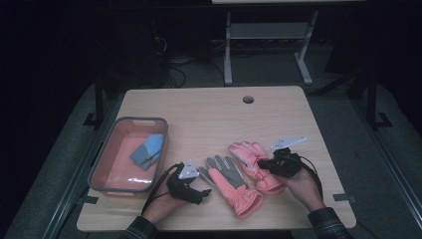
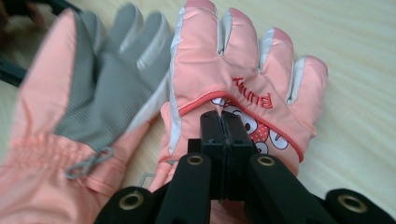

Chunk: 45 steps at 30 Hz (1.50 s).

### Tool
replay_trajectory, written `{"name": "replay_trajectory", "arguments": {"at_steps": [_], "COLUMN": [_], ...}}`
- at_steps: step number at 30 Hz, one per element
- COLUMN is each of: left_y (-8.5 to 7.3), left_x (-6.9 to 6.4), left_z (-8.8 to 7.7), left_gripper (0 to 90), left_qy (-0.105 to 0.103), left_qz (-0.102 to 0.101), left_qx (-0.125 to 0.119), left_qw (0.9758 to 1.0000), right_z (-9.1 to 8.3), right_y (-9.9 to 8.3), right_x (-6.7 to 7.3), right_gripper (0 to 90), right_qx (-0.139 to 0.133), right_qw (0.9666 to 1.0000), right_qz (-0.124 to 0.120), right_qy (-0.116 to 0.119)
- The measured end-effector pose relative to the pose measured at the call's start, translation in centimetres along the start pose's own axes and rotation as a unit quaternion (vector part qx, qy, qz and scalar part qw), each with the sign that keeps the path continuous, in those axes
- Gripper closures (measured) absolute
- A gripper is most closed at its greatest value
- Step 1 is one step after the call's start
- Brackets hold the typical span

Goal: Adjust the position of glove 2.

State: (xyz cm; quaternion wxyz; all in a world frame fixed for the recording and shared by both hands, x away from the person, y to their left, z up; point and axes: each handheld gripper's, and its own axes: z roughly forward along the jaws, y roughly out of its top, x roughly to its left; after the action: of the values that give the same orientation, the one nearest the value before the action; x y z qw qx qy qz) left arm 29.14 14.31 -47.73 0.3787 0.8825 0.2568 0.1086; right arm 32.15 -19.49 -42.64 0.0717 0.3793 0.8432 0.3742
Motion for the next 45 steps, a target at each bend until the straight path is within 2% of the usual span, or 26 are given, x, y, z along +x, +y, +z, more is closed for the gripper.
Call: {"name": "replay_trajectory", "arguments": {"at_steps": [4,10,17,19,28,33,40,45], "left_y": [0.0,0.0,0.0,0.0,0.0,0.0,0.0,0.0], "left_x": [0.0,0.0,0.0,0.0,0.0,0.0,0.0,0.0], "left_z": [0.0,0.0,-0.1,0.0,0.0,0.0,0.0,0.0], "left_gripper": [14.6,14.6,14.7,14.7,14.6,14.6,14.6,14.6], "left_qy": [0.001,-0.001,-0.001,-0.002,-0.001,-0.002,-0.001,-0.001], "left_qz": [0.000,-0.003,-0.003,-0.004,-0.002,-0.001,-0.002,-0.003], "left_qx": [-0.001,0.000,0.003,0.002,0.001,0.001,-0.001,-0.002], "left_qw": [1.0000,1.0000,1.0000,1.0000,1.0000,1.0000,1.0000,1.0000], "right_z": [-1.3,-2.7,-2.9,-2.9,-2.0,-1.1,0.5,2.2], "right_y": [0.9,2.0,3.0,3.3,4.0,3.9,3.5,3.1], "right_x": [0.2,1.3,3.5,4.1,7.0,7.8,8.3,8.8], "right_gripper": [89.5,89.5,89.5,89.5,89.4,89.3,89.2,89.0], "right_qx": [-0.022,-0.044,-0.049,-0.055,-0.041,-0.026,-0.004,0.027], "right_qw": [0.9997,0.9985,0.9975,0.9967,0.9952,0.9951,0.9950,0.9951], "right_qz": [0.002,0.000,-0.006,-0.015,-0.037,-0.040,-0.045,-0.055], "right_qy": [0.010,0.031,0.051,0.057,0.080,0.087,0.089,0.077]}}
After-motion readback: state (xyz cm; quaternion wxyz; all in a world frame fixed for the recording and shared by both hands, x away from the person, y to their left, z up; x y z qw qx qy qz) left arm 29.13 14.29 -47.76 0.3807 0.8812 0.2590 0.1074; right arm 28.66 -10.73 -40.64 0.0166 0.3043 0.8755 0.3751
